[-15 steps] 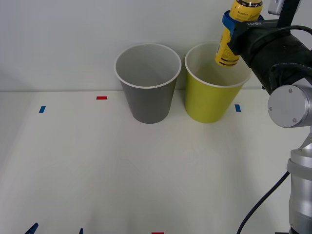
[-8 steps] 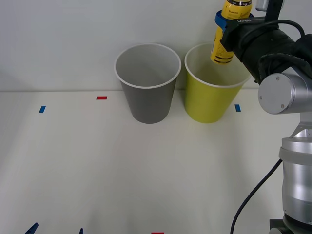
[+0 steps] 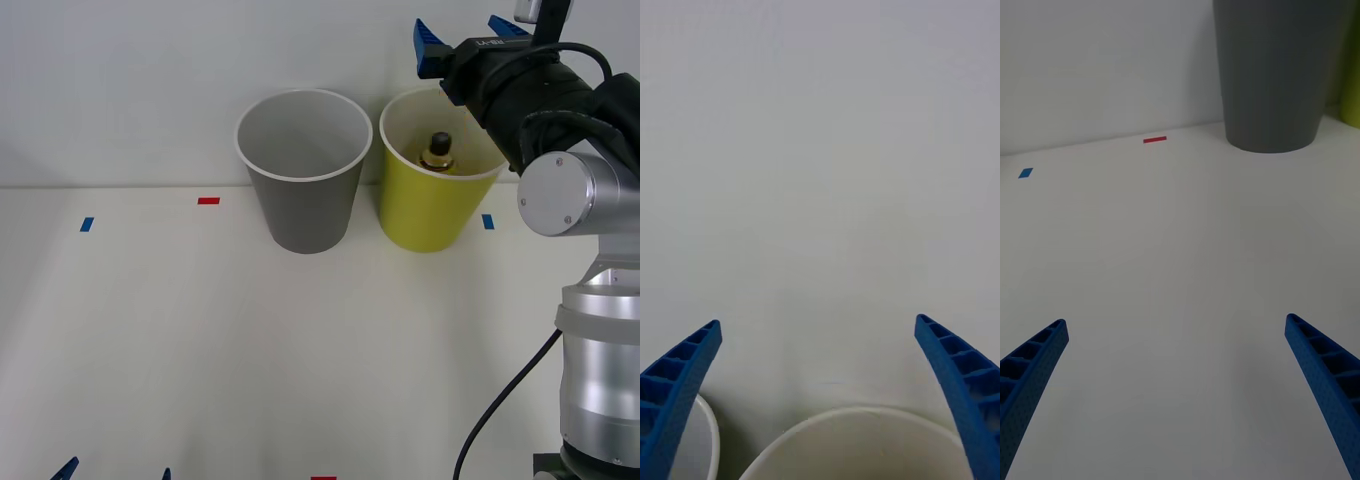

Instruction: Put cans in the gray bin and PET bottles in the light green bin.

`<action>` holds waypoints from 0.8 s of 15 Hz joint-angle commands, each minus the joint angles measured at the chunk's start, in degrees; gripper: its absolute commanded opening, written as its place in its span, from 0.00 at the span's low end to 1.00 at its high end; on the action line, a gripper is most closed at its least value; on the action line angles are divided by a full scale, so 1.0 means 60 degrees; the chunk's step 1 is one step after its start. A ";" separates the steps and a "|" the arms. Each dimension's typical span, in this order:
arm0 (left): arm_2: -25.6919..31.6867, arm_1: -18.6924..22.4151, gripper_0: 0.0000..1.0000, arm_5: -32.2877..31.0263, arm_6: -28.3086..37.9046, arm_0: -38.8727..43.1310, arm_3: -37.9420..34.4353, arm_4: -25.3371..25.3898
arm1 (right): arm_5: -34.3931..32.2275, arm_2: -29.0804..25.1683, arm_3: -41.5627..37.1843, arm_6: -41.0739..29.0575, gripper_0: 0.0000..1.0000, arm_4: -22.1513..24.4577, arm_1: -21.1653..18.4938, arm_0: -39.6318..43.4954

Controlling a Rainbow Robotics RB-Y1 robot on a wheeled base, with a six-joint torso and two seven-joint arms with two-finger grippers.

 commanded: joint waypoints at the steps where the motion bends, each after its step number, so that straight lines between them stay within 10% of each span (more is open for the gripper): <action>1: 0.0000 0.0000 1.00 0.0000 0.0000 0.0000 0.0000 -0.0001 | -0.0010 0.0112 -0.1568 0.0135 1.00 -0.0412 0.0322 0.1240; 4: 0.0000 0.0000 1.00 0.0000 0.0000 0.0000 0.0000 -0.0001 | -0.0010 0.0302 -0.3530 0.0237 1.00 -0.1804 0.0512 0.3555; 12: 0.0000 0.0000 1.00 0.0000 0.0000 0.0000 0.0000 -0.0001 | -0.2867 0.2016 -0.5200 0.0603 1.00 -0.1950 -0.0762 0.8843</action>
